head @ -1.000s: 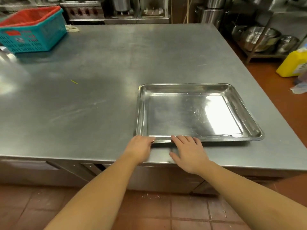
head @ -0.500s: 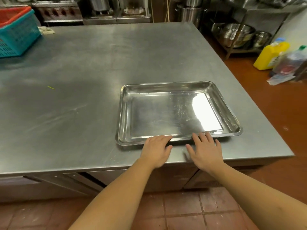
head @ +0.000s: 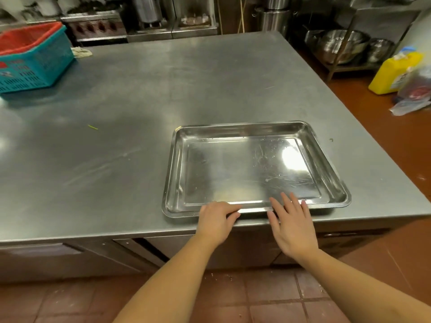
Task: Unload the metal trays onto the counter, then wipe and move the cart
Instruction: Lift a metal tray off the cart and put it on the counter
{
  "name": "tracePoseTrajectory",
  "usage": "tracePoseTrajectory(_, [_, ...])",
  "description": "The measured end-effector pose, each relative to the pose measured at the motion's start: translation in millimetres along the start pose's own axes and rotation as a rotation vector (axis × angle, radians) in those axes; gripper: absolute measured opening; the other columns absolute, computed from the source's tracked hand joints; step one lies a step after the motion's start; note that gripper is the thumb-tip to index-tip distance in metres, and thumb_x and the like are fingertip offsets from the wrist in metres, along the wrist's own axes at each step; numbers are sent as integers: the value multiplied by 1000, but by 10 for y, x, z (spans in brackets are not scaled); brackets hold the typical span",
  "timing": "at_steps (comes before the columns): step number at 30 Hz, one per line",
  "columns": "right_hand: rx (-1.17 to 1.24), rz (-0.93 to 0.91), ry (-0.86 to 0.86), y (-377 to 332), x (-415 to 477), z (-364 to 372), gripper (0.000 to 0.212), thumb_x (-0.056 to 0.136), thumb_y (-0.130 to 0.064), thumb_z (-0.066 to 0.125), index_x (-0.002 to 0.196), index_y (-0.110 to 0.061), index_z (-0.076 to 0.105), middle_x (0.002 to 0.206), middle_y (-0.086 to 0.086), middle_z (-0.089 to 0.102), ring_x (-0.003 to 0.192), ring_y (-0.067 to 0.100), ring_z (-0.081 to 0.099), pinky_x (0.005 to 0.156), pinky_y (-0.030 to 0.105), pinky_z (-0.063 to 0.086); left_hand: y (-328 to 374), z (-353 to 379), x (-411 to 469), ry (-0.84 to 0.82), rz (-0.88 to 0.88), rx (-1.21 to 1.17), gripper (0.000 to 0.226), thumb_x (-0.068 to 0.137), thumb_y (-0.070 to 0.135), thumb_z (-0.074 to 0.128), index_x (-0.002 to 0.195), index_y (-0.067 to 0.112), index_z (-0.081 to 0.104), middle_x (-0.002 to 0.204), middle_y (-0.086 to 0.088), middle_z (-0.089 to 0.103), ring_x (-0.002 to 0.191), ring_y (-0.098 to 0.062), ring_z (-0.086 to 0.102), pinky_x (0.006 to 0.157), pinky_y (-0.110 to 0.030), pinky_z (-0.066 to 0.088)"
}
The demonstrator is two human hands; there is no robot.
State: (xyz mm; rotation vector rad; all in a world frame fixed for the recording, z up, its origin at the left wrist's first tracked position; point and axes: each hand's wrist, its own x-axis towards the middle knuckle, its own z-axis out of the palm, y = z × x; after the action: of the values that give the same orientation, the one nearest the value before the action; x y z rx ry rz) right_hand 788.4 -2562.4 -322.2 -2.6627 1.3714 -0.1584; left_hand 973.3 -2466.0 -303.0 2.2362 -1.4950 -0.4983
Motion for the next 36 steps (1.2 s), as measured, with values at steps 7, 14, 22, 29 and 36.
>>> tracePoseTrajectory(7, [-37, -15, -39, 34, 117, -35, 70, 91, -50, -1, 144, -29, 40, 153, 6, 34, 146, 26, 18, 118, 42, 10, 26, 2, 4, 12, -106, -230, 25, 94, 31, 59, 117, 29, 69, 119, 8, 67, 115, -10, 56, 103, -27, 36])
tracePoseTrajectory(14, [-18, 23, -42, -33, 95, -47, 48, 102, -42, 18, 142, -29, 42, 151, 6, 37, 145, 26, 19, 118, 43, 8, -31, 52, -9, 88, -162, -392, 19, 88, 27, 68, 105, 28, 75, 108, 12, 71, 106, -5, 60, 105, -32, 39])
tracePoseTrajectory(22, [-25, 19, -30, -91, 79, 15, 60, 95, -47, 7, 141, -30, 42, 149, 7, 38, 146, 30, 14, 117, 44, 6, -111, 45, 11, 91, -140, -387, 19, 87, 26, 69, 105, 25, 75, 105, 10, 73, 104, -6, 63, 104, -33, 42])
tracePoseTrajectory(29, [-14, 54, -220, -168, 177, -185, 51, 101, -46, 15, 149, -32, 24, 159, 8, 16, 148, 28, 1, 118, 45, -1, -94, -73, -4, 4, -135, -307, 28, 91, 20, 62, 118, 26, 69, 121, 5, 66, 125, -14, 51, 104, -19, 32])
tracePoseTrajectory(36, [47, -69, -184, -710, 124, -548, 59, 98, -49, 32, 150, -24, 20, 156, 6, 23, 144, 25, 19, 116, 45, 22, -105, -538, -245, 74, -155, -251, 54, 91, 31, 58, 142, 32, 43, 150, 3, 40, 145, -15, 23, 117, -36, 21])
